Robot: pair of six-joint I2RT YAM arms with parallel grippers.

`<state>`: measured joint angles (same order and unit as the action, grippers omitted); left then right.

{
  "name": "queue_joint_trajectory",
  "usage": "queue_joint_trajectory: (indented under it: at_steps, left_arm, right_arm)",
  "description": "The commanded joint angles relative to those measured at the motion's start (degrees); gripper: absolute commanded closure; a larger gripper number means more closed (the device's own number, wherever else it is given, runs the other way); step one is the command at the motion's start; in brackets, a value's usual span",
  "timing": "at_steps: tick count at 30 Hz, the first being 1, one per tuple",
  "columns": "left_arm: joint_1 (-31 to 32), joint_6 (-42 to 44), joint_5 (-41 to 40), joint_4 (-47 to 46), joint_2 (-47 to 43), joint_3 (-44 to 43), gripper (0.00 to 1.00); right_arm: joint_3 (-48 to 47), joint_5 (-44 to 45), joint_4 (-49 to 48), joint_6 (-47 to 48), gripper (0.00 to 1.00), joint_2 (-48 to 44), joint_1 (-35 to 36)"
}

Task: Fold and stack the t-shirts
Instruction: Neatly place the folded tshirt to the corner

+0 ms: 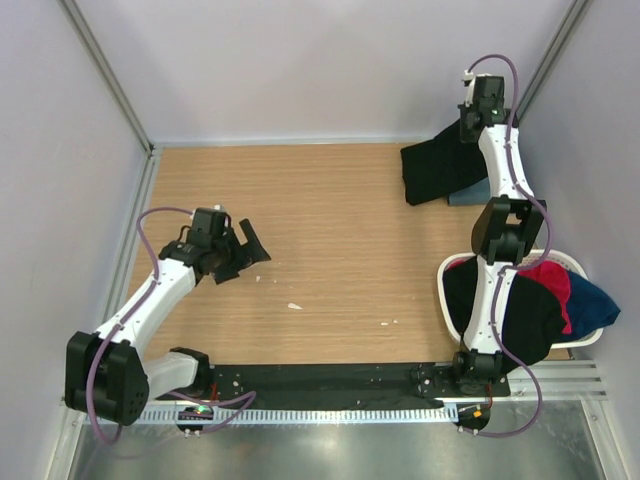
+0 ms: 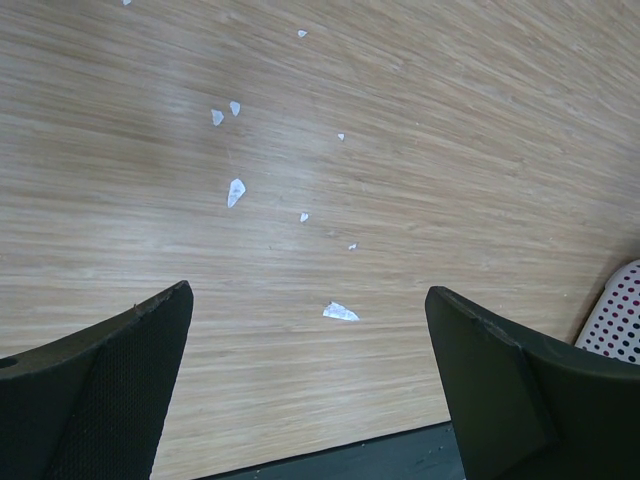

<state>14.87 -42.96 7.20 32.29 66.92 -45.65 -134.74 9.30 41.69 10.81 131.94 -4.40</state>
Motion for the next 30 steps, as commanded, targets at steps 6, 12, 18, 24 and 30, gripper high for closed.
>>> queue_joint_trajectory:
  at_steps: [6, 12, 18, 24, 30]
  left_arm:
    - [0.07, 0.95, 1.41, -2.32, 0.58, -2.34, 0.0]
    - [0.07, 0.86, 2.11, -3.11, 1.64, -2.34, 0.0]
    - [0.07, 0.77, 2.64, -3.55, 2.17, -2.25, 0.0]
    - [0.07, 0.69, 3.43, -4.43, 3.04, -2.08, 0.0]
    - [0.07, 0.77, 3.78, -5.05, 3.57, -1.73, 0.0]
  right_arm:
    - [-4.48, -5.76, -2.06, 1.5, 0.99, -5.81, -1.66]
    - [-5.62, -5.52, -2.41, 2.9, 0.99, -6.35, -1.57]
    - [-7.29, -6.22, -1.35, 3.52, 0.99, -7.83, -1.57]
    - [-6.85, -6.76, -1.26, 3.96, 0.99, -10.03, -1.57]
    - [-5.37, -5.61, -2.58, 5.71, 0.98, -9.77, -1.66]
